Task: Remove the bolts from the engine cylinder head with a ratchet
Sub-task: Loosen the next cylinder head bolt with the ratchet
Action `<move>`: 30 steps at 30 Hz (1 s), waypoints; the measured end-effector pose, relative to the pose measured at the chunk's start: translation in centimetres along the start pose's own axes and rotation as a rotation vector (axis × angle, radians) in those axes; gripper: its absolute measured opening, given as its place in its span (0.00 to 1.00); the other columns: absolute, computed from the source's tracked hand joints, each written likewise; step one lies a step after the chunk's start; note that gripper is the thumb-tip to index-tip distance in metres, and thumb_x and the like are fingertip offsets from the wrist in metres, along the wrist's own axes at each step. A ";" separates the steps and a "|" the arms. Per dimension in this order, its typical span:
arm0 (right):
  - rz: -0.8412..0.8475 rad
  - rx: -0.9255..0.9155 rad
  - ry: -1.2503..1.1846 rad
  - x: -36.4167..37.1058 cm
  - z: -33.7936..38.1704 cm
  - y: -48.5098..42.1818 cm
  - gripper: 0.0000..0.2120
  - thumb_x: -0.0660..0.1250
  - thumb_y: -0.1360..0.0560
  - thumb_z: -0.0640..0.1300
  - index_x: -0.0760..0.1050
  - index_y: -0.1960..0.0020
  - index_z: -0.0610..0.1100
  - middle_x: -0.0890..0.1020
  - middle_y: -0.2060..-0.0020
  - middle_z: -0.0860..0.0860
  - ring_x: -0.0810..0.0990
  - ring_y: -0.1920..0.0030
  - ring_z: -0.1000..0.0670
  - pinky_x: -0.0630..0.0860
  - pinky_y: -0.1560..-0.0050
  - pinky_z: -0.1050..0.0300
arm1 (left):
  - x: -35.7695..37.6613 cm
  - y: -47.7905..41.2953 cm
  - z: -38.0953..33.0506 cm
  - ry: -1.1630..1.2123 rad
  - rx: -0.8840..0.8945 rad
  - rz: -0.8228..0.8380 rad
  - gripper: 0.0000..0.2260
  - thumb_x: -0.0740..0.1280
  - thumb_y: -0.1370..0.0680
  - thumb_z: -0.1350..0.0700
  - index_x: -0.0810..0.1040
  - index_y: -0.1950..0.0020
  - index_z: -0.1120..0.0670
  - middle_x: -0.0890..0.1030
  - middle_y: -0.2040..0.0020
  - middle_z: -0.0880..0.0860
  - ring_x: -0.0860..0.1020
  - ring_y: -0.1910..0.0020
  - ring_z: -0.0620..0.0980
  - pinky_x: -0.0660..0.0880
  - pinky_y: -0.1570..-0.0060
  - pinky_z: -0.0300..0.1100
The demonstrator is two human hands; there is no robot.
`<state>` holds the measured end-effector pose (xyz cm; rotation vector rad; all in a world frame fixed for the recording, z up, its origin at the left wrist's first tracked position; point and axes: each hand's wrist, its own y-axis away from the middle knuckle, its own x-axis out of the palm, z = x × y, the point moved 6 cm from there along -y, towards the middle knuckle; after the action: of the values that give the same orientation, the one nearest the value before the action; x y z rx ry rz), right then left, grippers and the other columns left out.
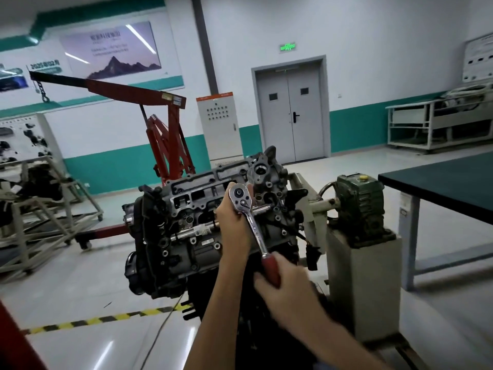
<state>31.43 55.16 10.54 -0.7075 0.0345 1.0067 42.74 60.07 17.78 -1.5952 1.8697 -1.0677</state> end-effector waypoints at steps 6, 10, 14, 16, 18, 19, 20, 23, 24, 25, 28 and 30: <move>0.087 -0.010 0.090 -1.0 0.1 -1.0 0.15 0.66 0.30 0.38 0.63 0.68 0.50 0.68 0.75 0.53 0.70 0.77 0.59 0.63 0.75 0.71 | -0.6 -1.3 -1.0 -0.157 0.071 0.218 0.19 0.67 0.22 0.62 0.65 0.68 0.47 0.70 0.73 0.41 0.64 0.72 0.36 0.63 0.69 0.29; 0.370 -0.144 0.551 -9.1 0.3 -6.2 0.12 0.66 0.28 0.39 0.68 0.65 0.53 0.75 0.70 0.54 0.72 0.74 0.60 0.72 0.68 0.66 | 0.2 -2.7 -0.9 -0.278 -0.034 0.478 0.15 0.67 0.24 0.64 0.70 0.70 0.55 0.69 0.74 0.43 0.64 0.72 0.42 0.62 0.69 0.39; 0.306 -0.195 0.695 -10.0 0.3 -7.6 0.05 0.65 0.28 0.42 0.71 0.59 0.51 0.76 0.68 0.53 0.76 0.71 0.58 0.74 0.67 0.64 | -0.2 -1.4 -0.6 -0.154 -0.090 0.283 0.14 0.66 0.22 0.62 0.72 0.67 0.54 0.69 0.74 0.42 0.62 0.72 0.40 0.60 0.70 0.37; 0.193 -0.125 0.523 -6.9 -0.4 -4.8 0.14 0.67 0.29 0.42 0.65 0.65 0.55 0.74 0.71 0.53 0.73 0.74 0.59 0.71 0.70 0.69 | -0.6 -0.6 -0.3 -0.076 -0.106 0.169 0.16 0.66 0.21 0.58 0.69 0.68 0.52 0.67 0.74 0.41 0.63 0.72 0.40 0.62 0.70 0.34; -0.005 -0.081 0.320 -3.7 -0.3 -1.6 0.17 0.69 0.30 0.41 0.62 0.68 0.53 0.68 0.76 0.56 0.69 0.79 0.60 0.63 0.75 0.74 | -0.7 -0.4 -0.3 -0.058 -0.107 0.105 0.16 0.66 0.21 0.57 0.69 0.67 0.57 0.67 0.72 0.43 0.64 0.69 0.42 0.63 0.68 0.36; -0.068 -0.062 0.188 -2.2 0.0 -0.5 0.17 0.69 0.30 0.40 0.63 0.69 0.53 0.67 0.78 0.56 0.69 0.79 0.60 0.61 0.77 0.75 | -0.6 -0.5 -0.3 -0.061 -0.106 0.089 0.16 0.66 0.21 0.57 0.69 0.67 0.58 0.67 0.71 0.45 0.65 0.69 0.43 0.64 0.67 0.37; -0.085 -0.023 0.055 -0.6 0.2 0.2 0.17 0.69 0.30 0.40 0.64 0.69 0.52 0.66 0.79 0.55 0.69 0.80 0.60 0.60 0.78 0.76 | -0.5 -0.7 -0.4 -0.064 -0.101 0.083 0.16 0.66 0.21 0.57 0.68 0.68 0.56 0.66 0.71 0.43 0.64 0.69 0.42 0.63 0.67 0.36; 0.104 0.200 -0.256 2.1 0.6 0.0 0.13 0.68 0.29 0.42 0.68 0.69 0.49 0.72 0.79 0.52 0.70 0.81 0.55 0.69 0.77 0.64 | -0.4 -0.7 -0.8 -0.053 -0.089 0.108 0.21 0.67 0.21 0.59 0.61 0.69 0.48 0.63 0.74 0.41 0.60 0.71 0.39 0.61 0.69 0.33; 0.213 0.292 -0.350 1.9 0.6 -0.3 0.13 0.67 0.29 0.41 0.69 0.69 0.47 0.73 0.79 0.51 0.71 0.81 0.51 0.70 0.78 0.61 | -0.5 -0.7 -0.8 -0.052 -0.086 0.130 0.21 0.67 0.21 0.59 0.61 0.69 0.48 0.63 0.74 0.41 0.60 0.71 0.39 0.61 0.69 0.33; 0.326 0.356 -0.401 1.2 0.7 -0.7 0.12 0.66 0.28 0.40 0.69 0.69 0.47 0.73 0.79 0.49 0.70 0.81 0.50 0.70 0.78 0.60 | -0.7 -0.8 -0.8 -0.064 -0.078 0.160 0.20 0.67 0.21 0.59 0.62 0.69 0.48 0.64 0.74 0.41 0.60 0.71 0.39 0.61 0.69 0.34; 0.478 0.315 -0.027 -4.0 0.6 -3.8 0.09 0.65 0.26 0.40 0.71 0.65 0.42 0.73 0.78 0.50 0.69 0.81 0.52 0.68 0.80 0.61 | -1.1 -1.9 -1.1 -0.146 -0.055 0.304 0.21 0.67 0.22 0.59 0.65 0.71 0.47 0.66 0.76 0.41 0.62 0.73 0.40 0.60 0.71 0.34; 0.433 0.134 0.384 -8.0 1.6 -7.0 0.08 0.66 0.27 0.42 0.75 0.62 0.38 0.74 0.76 0.50 0.70 0.79 0.56 0.69 0.77 0.66 | -0.8 -2.6 -1.1 -0.198 -0.065 0.417 0.20 0.67 0.23 0.63 0.68 0.72 0.47 0.68 0.77 0.41 0.62 0.74 0.40 0.60 0.72 0.33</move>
<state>32.02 47.59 18.21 -0.7783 0.6061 1.2516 43.67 61.06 20.44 -1.2144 1.9956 -0.6512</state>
